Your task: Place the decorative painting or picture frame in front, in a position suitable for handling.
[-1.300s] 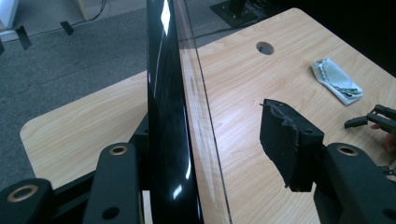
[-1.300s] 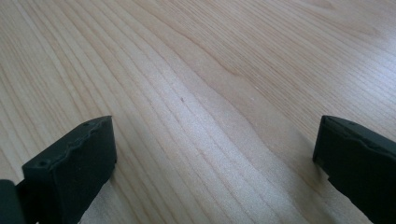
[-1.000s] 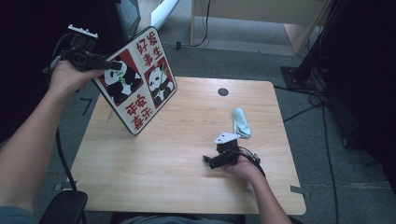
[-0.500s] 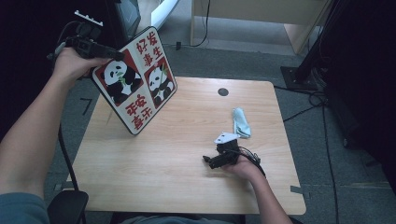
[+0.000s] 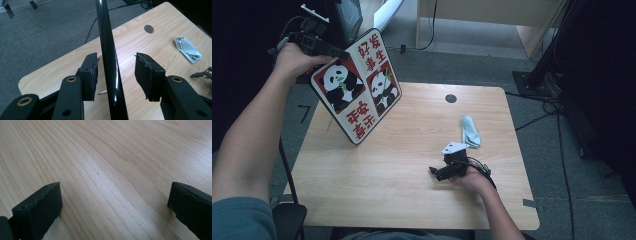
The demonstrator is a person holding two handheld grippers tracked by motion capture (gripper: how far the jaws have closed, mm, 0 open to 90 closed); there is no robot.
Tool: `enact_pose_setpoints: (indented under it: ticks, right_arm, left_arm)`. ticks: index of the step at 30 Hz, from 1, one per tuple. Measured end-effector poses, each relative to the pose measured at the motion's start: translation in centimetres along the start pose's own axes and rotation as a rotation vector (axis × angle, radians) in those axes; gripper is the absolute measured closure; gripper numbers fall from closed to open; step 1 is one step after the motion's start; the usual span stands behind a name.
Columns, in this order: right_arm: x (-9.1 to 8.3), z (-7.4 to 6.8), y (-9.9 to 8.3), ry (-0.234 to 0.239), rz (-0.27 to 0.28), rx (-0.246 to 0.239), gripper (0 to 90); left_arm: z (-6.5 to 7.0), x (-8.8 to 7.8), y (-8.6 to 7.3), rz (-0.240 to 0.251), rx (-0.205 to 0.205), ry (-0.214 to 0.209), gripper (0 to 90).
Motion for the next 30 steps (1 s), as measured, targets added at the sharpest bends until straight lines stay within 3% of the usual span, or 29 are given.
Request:
enact_pose_setpoints:
  ticks: [4, 14, 30]
  right_arm:
    - [0.0, 0.0, 0.0, 0.0, 0.0, 0.0, 0.0]
    - [0.0, 0.0, 0.0, 0.0, -0.001, -0.001, 0.0]
    - [0.0, 0.0, 0.0, 0.0, 0.0, 0.0, 0.0]
  left_arm:
    - [-0.2, 0.4, 0.5, -0.018, -0.021, -0.011, 57.6]
    - [-0.1, 1.5, 1.3, -0.1, 0.009, 0.004, 61.4]
    - [-0.3, 2.4, 1.6, -0.199, 0.007, 0.018, 69.5]
Point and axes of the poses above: each handheld gripper's, and its own axes: x roughly forward along the jaws, y roughly out of its top, z roughly to its right, the point moved 1 cm from there along x, roughly forward along the jaws
